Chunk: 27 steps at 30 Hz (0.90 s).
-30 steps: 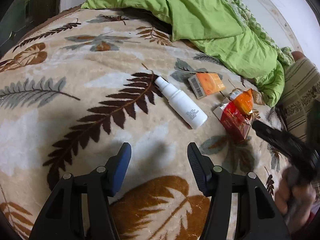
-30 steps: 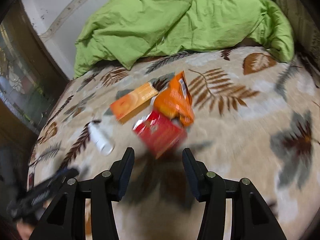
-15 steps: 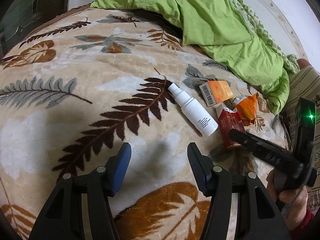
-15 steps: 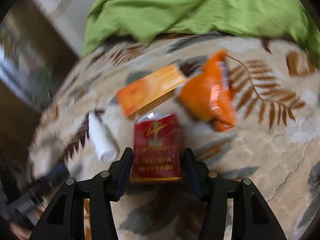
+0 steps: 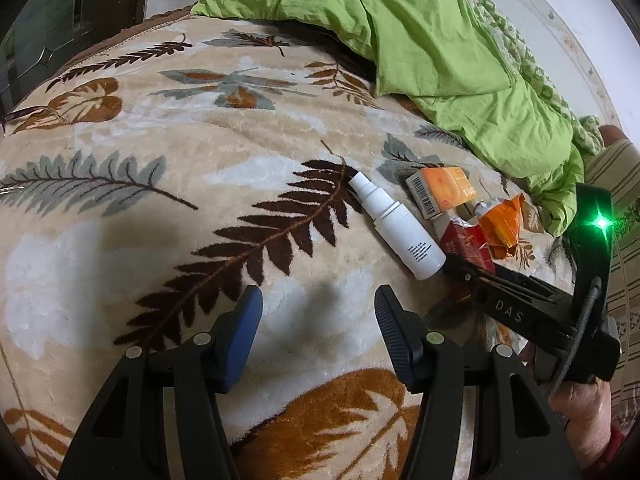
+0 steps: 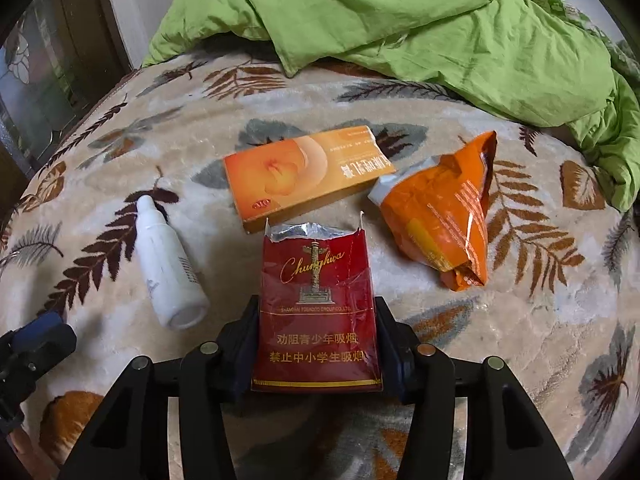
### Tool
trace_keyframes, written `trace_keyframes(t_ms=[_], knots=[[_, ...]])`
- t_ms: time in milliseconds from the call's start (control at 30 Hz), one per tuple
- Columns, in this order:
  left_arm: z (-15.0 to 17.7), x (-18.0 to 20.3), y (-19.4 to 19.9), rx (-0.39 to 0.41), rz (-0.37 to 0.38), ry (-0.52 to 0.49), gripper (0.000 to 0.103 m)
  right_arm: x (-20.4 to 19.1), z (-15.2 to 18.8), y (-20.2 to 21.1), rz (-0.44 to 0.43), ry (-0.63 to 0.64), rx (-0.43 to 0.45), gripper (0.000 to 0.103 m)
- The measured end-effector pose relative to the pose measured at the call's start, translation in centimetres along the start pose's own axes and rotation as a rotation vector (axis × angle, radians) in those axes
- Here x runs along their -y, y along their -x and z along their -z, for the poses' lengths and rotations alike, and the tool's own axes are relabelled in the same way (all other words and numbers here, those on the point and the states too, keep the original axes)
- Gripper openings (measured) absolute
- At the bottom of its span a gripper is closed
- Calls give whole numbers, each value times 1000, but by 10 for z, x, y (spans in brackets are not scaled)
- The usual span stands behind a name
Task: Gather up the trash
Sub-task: 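Grasp the red cigarette pack with the right tool while the left tool grasps the white spray bottle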
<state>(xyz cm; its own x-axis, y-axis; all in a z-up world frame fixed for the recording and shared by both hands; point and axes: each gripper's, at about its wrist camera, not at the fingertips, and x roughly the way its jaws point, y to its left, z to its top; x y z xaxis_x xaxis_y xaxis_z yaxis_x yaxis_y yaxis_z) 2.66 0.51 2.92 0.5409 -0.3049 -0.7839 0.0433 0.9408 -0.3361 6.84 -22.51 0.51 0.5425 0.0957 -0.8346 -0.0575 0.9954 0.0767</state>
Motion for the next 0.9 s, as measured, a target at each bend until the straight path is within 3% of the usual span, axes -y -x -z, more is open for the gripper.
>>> trace_keyframes(t_ms=[167, 300, 500, 667, 900], knots=[[-5, -7, 4, 20, 5, 20, 57, -32, 12, 3, -103, 54, -11, 56], [-10, -10, 6, 40, 21, 23, 57, -38, 27, 15, -189, -4, -17, 56], [-19, 12, 2, 76, 64, -64, 57, -11, 56, 53, -187, -247, 38, 56], [-24, 34, -20, 18, 134, -119, 43, -5, 74, 80, -183, -342, 95, 56], [-31, 44, -48, -13, 51, -166, 29, 1, 73, 77, -172, -357, 116, 56]])
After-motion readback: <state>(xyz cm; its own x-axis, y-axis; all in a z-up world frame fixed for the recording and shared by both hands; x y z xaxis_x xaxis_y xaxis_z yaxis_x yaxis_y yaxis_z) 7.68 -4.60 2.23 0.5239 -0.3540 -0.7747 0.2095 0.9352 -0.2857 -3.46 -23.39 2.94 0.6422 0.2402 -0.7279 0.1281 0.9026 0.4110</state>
